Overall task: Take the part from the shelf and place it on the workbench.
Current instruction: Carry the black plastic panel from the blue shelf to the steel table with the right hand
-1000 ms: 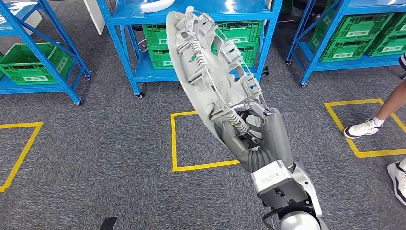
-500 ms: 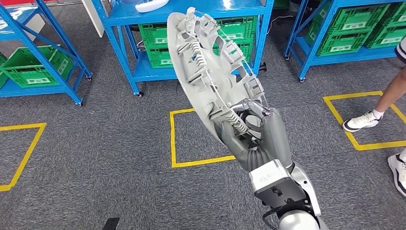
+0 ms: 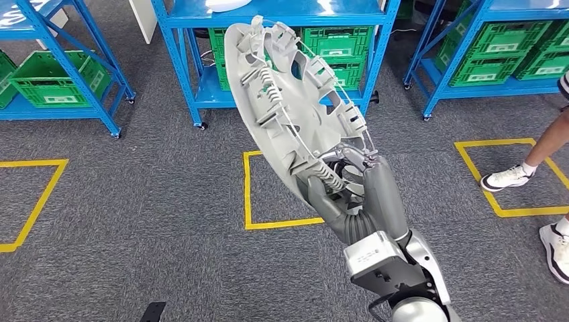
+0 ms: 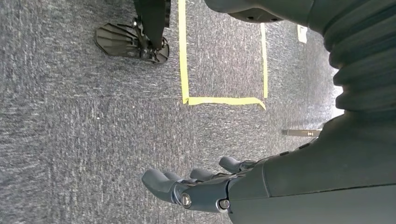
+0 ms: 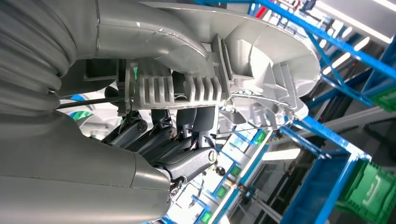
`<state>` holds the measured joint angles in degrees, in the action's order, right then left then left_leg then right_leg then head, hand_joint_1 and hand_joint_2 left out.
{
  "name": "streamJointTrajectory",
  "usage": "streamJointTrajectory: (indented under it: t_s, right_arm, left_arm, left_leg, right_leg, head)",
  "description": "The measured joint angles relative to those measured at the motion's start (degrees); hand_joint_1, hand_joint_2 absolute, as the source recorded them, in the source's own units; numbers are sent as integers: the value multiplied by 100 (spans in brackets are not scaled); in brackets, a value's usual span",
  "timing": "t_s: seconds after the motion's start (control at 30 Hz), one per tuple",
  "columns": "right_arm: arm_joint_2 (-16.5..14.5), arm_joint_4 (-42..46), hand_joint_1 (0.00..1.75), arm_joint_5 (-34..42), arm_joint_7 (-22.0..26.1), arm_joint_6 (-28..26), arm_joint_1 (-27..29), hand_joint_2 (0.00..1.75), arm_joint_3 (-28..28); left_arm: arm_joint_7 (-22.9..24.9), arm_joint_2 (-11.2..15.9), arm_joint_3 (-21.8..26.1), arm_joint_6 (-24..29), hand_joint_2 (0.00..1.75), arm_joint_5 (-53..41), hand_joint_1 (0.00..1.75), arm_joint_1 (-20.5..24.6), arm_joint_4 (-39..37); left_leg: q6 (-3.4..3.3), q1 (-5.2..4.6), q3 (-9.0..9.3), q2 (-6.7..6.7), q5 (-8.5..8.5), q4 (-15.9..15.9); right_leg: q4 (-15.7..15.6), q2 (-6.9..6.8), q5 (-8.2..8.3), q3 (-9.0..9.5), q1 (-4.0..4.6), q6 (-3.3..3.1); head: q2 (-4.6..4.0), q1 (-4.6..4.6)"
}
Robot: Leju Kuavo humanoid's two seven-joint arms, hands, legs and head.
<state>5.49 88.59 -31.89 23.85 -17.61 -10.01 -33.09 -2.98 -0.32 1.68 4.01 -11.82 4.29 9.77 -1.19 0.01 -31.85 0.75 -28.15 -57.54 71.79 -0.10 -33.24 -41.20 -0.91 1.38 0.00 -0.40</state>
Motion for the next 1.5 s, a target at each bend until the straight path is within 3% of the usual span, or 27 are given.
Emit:
streamJointTrajectory:
  t_s: [0.03,0.07,0.13,0.2,0.27,0.33,0.4,0.5,0.53,0.57,0.6,0.63,0.7,0.77,0.9,0.97,1.07,1.1,1.13,1.17,1.2,1.27,1.33,1.4,1.43,1.5]
  right_arm:
    - [16,-1,175,1,0,9,7,175,-9]
    - [28,-2,175,2,1,15,11,175,-18]
    - [44,-2,175,3,0,19,11,175,-32]
    - [55,-5,175,3,3,18,12,175,-47]
    - [68,-9,175,4,6,18,19,175,-58]
    - [75,-10,175,5,11,19,22,175,-66]
    - [78,-9,175,5,20,14,22,175,-70]
    - [98,-10,175,5,37,3,44,175,-70]
    - [106,-11,175,5,42,3,58,175,-70]
    - [115,-10,175,5,49,2,70,175,-70]
    - [123,-10,175,8,57,2,78,175,-70]
    - [132,-10,175,10,66,2,82,175,-70]
    - [151,-9,175,16,90,1,85,175,-70]
    - [173,-9,175,23,116,-2,92,175,-72]
    - [194,-3,175,36,125,-3,96,175,-75]
    - [200,4,175,38,120,-5,99,175,-78]
    - [239,7,175,15,107,-22,153,175,-79]
    - [259,7,175,3,102,-30,182,175,-79]
    - [277,7,175,-7,98,-36,207,175,-79]
    - [290,7,175,-16,96,-41,226,175,-79]
    - [297,7,175,-23,96,-44,237,175,-79]
    - [310,8,175,-33,96,-48,251,175,-79]
    - [325,21,175,-39,97,-62,267,175,-79]
    - [334,39,175,-45,98,-83,279,175,-80]
    - [336,50,175,-50,99,-92,280,175,-80]
    - [337,84,175,-67,101,-112,284,175,-81]
  left_arm:
    - [-5,1,0,-3,175,0,0,-6,-1]
    - [-7,2,0,-4,175,0,0,-11,-1]
    - [-9,0,0,-5,175,0,0,-13,-1]
    - [-11,1,0,-5,175,0,0,-10,0]
    - [-11,5,0,-3,175,0,0,-11,0]
    - [-8,18,0,-1,175,0,0,-21,-1]
    - [-6,19,0,1,175,0,0,-27,-2]
    - [-5,15,0,2,175,0,0,-17,-1]
    - [-5,16,0,2,175,-1,0,-20,-1]
    - [-5,16,0,2,175,-2,0,-25,-2]
    - [-5,17,0,2,175,-4,0,-29,-2]
    - [-5,19,0,2,175,-7,0,-28,-2]
    - [-5,21,0,5,175,-11,0,-11,1]
    - [-7,21,0,11,175,-16,0,-2,3]
    - [-12,16,0,24,175,-17,0,-39,-1]
    - [-21,6,0,27,175,-16,0,-53,-1]
    - [-53,1,1,27,175,-17,0,-47,0]
    - [-63,1,1,27,175,-19,0,-51,0]
    - [-69,1,1,26,175,-20,0,-58,0]
    - [-72,1,1,26,175,-22,0,-68,0]
    - [-74,1,1,26,175,-23,0,-76,0]
    - [-79,-1,1,26,175,-25,0,-80,0]
    - [-86,3,2,23,175,-28,0,-84,1]
    - [-97,11,2,16,175,-33,0,-106,1]
    - [-101,12,2,10,175,-34,0,-121,-1]
    - [-106,13,1,4,175,-37,0,-128,-2]
  left_leg:
    - [0,-1,-29,34,1,-26]
    - [1,-1,-56,76,1,-57]
    - [24,6,-100,186,-10,-129]
    - [85,5,-157,297,-23,-200]
    - [164,4,-206,381,-9,-218]
    - [233,13,-237,441,17,-200]
    - [298,8,-335,310,-109,-373]
    - [385,28,-768,13,-618,-1352]
    - [403,39,-886,-20,-708,-1627]
    - [414,48,-915,-41,-694,-1717]
    - [415,54,-828,-67,-575,-1572]
    - [406,55,-637,-125,-388,-1225]
    - [348,23,-236,-401,-117,-442]
    - [267,-22,-109,-543,-62,-123]
    - [154,-18,-120,-342,-11,-86]
    - [91,11,-93,-241,35,-46]
    - [40,15,-126,-48,65,-51]
    - [34,12,-139,39,68,-63]
    - [33,9,-149,126,68,-79]
    - [36,8,-157,213,66,-100]
    - [46,10,-162,302,59,-125]
    - [91,13,-186,466,35,-185]
    - [160,17,-233,593,31,-216]
    - [232,31,-273,687,55,-194]
    - [264,30,-288,644,50,-201]
    - [330,16,-412,336,-110,-446]
  right_leg:
    - [242,2,-81,-86,-1,2]
    - [291,5,-64,-78,-3,0]
    - [-300,64,224,288,-14,-17]
    - [-950,229,405,653,-17,-44]
    - [-1111,287,401,716,1,-95]
    - [-1144,182,440,709,-1,-174]
    - [-1180,74,469,713,-25,-250]
    - [-1193,-103,481,701,-27,-295]
    - [-1192,-164,481,697,-26,-295]
    - [-1192,-226,481,694,-26,-295]
    - [-1191,-287,481,694,-27,-293]
    - [-1191,-349,479,699,-27,-288]
    - [-1190,-460,475,713,-8,-254]
    - [-1195,-554,474,726,17,-192]
    - [-1209,-661,453,768,12,-76]
    - [-1075,-487,332,737,-9,-30]
    - [-127,-83,-192,328,-11,-20]
    - [210,-28,-318,169,-4,-22]
    - [360,-7,-325,93,2,-29]
    - [292,7,-224,120,6,-40]
    - [-5,40,-30,257,5,-55]
    - [-765,232,286,615,-4,-86]
    - [-1108,360,364,763,-2,-124]
    - [-1120,281,377,755,7,-187]
    - [-1139,224,389,763,3,-225]
    - [-1181,95,406,786,-13,-300]
  head:
    - [0,2]
    - [0,2]
    - [0,5]
    - [0,8]
    - [0,6]
    - [0,5]
    - [0,-28]
    - [0,-72]
    - [0,-73]
    - [0,-73]
    - [0,-73]
    - [0,-73]
    - [0,-71]
    - [0,-63]
    - [0,-58]
    - [0,-51]
    - [0,-16]
    - [0,-5]
    - [0,-1]
    - [0,3]
    - [0,5]
    - [0,9]
    - [0,13]
    - [0,14]
    - [0,11]
    - [0,-16]
